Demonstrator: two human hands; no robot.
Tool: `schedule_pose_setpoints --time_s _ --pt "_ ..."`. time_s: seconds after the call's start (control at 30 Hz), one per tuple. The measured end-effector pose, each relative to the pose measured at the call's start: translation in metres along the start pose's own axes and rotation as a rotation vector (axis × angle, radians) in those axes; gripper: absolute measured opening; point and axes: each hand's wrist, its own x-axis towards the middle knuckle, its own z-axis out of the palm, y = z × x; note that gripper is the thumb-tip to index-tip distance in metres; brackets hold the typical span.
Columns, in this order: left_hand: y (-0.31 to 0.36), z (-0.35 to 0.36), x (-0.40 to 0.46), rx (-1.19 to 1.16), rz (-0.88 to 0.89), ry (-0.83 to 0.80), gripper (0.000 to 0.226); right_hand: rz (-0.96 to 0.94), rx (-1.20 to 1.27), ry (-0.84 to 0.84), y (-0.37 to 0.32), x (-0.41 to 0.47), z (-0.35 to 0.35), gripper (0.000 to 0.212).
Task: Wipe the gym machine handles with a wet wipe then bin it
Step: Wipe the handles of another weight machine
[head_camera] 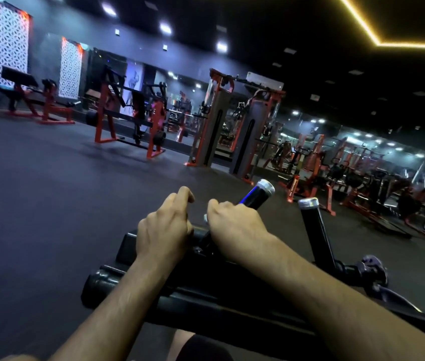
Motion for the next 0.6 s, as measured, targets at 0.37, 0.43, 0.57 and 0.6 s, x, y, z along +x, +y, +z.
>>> schedule_pose_setpoints --time_s 0.37,0.43,0.57,0.6 --pt "0.0 -0.003 0.0 -0.056 -0.014 -0.009 0.031 -0.109 0.193 0.034 -0.02 -0.016 0.026 0.007" --pt "-0.001 -0.002 0.001 -0.057 -0.02 0.011 0.028 -0.15 0.268 0.036 -0.006 -0.014 0.031 0.016" --pt "-0.002 0.001 0.001 -0.051 -0.005 0.029 0.023 -0.301 0.606 0.254 0.023 -0.031 0.036 0.013" --pt "-0.002 0.001 0.001 -0.045 -0.005 0.028 0.023 -0.258 0.734 0.356 0.03 -0.038 0.036 0.015"
